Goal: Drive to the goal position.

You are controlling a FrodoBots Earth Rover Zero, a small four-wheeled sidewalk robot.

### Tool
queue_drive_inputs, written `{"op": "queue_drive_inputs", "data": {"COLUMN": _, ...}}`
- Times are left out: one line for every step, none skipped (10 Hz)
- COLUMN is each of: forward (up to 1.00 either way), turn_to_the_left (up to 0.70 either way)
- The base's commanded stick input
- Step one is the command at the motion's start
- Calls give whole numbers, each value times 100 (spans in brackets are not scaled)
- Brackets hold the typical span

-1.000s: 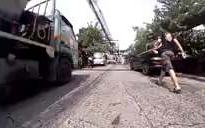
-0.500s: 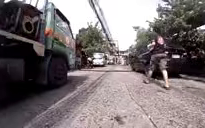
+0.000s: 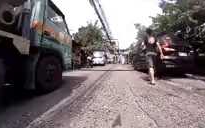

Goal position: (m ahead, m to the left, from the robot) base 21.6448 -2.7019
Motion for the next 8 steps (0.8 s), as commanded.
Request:
{"op": "queue_drive_inputs", "data": {"forward": 70, "turn_to_the_left": 0}}
{"op": "queue_drive_inputs", "data": {"forward": 70, "turn_to_the_left": 0}}
{"op": "queue_drive_inputs", "data": {"forward": 70, "turn_to_the_left": 0}}
{"op": "queue_drive_inputs", "data": {"forward": 70, "turn_to_the_left": 0}}
{"op": "queue_drive_inputs", "data": {"forward": 70, "turn_to_the_left": 0}}
{"op": "queue_drive_inputs", "data": {"forward": 70, "turn_to_the_left": 0}}
{"op": "queue_drive_inputs", "data": {"forward": 70, "turn_to_the_left": 0}}
{"op": "queue_drive_inputs", "data": {"forward": 70, "turn_to_the_left": 0}}
